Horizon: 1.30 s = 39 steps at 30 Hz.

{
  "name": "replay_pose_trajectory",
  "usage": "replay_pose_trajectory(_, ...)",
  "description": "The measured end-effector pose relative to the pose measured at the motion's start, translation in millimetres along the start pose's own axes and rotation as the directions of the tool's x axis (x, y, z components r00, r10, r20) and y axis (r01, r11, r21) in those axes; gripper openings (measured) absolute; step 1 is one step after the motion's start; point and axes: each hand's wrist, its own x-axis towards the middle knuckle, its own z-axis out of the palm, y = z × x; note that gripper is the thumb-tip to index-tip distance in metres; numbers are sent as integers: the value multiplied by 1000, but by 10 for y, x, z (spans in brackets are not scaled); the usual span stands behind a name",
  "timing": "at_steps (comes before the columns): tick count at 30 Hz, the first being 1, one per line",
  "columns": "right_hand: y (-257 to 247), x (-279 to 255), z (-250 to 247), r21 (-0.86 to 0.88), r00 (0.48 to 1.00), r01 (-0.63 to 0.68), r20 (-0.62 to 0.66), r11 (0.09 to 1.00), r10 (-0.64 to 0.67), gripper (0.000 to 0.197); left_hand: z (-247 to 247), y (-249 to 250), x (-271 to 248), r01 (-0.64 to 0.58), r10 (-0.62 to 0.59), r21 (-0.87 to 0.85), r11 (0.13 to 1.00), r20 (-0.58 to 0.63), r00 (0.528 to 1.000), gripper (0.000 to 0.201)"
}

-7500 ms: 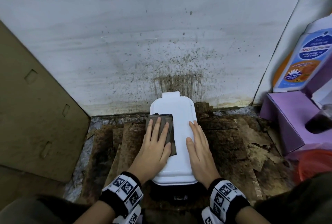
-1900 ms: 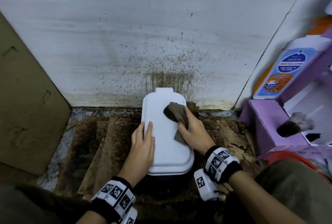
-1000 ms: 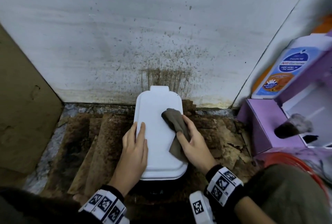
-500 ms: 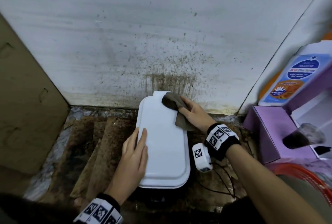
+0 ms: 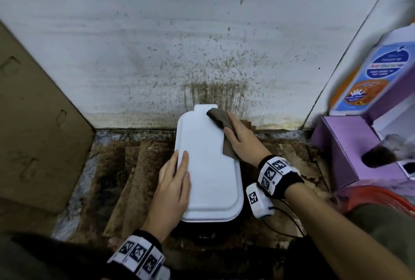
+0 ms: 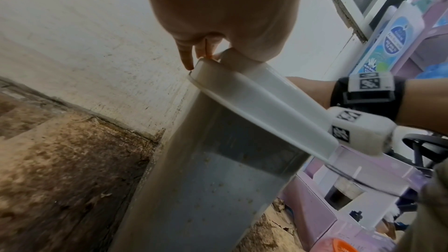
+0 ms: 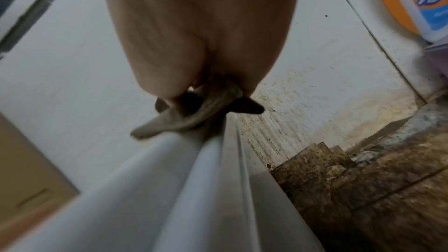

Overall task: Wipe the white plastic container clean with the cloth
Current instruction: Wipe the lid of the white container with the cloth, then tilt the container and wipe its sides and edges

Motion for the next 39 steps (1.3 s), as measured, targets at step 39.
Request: replay_pose_trajectory(39,-622,-1343,1234,466,951,122,-306,876,31,44,-389,-9,-79,-105,106,15,994,-61,992,45)
